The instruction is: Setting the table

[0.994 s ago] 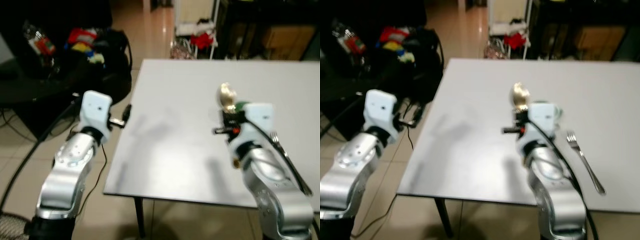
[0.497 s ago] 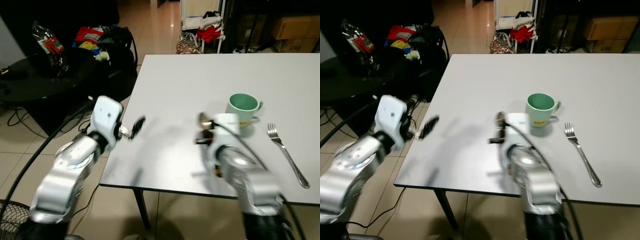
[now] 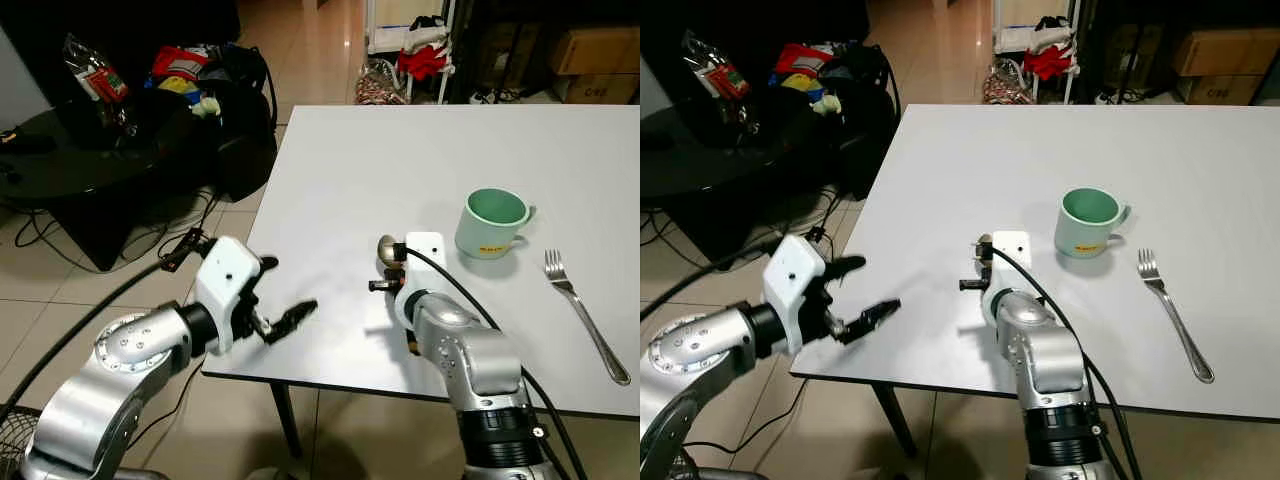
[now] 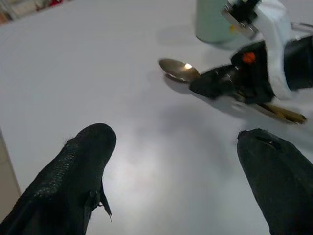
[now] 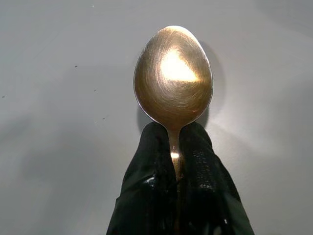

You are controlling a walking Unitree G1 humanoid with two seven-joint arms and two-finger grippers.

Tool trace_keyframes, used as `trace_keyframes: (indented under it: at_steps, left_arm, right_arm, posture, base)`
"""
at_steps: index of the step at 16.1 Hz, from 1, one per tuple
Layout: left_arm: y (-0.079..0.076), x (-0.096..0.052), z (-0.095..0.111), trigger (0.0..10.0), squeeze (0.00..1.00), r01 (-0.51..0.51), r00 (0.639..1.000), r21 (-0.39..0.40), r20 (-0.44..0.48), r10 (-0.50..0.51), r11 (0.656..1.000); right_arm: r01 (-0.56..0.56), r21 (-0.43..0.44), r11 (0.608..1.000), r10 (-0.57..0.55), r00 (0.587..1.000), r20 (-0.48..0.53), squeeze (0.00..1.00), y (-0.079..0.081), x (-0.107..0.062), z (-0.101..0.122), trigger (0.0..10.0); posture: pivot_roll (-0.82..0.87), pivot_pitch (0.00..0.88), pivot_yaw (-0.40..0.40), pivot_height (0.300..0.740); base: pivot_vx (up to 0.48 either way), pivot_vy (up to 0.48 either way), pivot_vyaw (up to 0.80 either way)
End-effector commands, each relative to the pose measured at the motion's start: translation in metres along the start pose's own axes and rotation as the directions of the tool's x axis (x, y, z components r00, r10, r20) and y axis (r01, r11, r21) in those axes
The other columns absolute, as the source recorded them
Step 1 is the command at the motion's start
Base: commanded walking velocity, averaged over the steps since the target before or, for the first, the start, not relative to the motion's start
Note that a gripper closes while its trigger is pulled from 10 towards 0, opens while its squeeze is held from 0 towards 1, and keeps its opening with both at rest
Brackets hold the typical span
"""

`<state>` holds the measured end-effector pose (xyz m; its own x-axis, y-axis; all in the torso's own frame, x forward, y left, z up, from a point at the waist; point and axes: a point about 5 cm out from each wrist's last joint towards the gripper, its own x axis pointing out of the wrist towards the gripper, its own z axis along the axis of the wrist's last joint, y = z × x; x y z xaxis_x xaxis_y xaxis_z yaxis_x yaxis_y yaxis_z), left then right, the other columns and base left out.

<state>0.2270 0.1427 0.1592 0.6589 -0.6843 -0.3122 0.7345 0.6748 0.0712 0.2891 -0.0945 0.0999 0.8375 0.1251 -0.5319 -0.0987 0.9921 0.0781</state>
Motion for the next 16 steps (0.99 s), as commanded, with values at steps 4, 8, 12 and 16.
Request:
trace_keyframes:
  at_steps: [4, 8, 12, 16]
  left_arm:
    - [-0.005, -0.007, 0.002, 10.0, 0.0, 0.034, 0.999, 0.005, -0.027, -0.034, 0.999]
    - [-0.006, -0.007, 0.002, 10.0, 0.0, 0.045, 0.999, 0.003, -0.031, -0.045, 0.999]
    - [-0.004, -0.005, 0.002, 10.0, 0.0, 0.048, 0.998, 0.017, -0.038, -0.048, 0.999]
    - [0.006, -0.001, 0.013, 10.0, 0.0, -0.006, 1.0, 0.012, 0.029, 0.005, 1.0]
  right_arm:
    - [0.004, -0.027, 1.0, -0.005, 1.0, -0.024, 0.42, 0.011, 0.002, -0.005, 10.0]
    - [-0.005, -0.026, 1.0, 0.004, 0.999, -0.045, 1.0, 0.014, 0.001, -0.008, 10.0]
    - [-0.006, 0.0, 1.0, 0.006, 0.999, -0.044, 1.0, 0.015, 0.003, -0.008, 10.0]
    - [-0.095, -0.005, 0.996, 0.094, 0.984, 0.152, 1.0, 0.002, -0.013, 0.022, 10.0]
  posture:
    - [0.08, 0.0, 0.079, 0.74]
    - [0.08, 0.0, 0.083, 0.74]
    - [0.07, 0.0, 0.091, 0.74]
    - [0.06, 0.0, 0.092, 0.74]
  base:
    - [0.0, 0.0, 0.0]
    - [0.0, 0.0, 0.0]
    - [0.0, 0.0, 0.0]
    - [0.0, 0.0, 0.0]
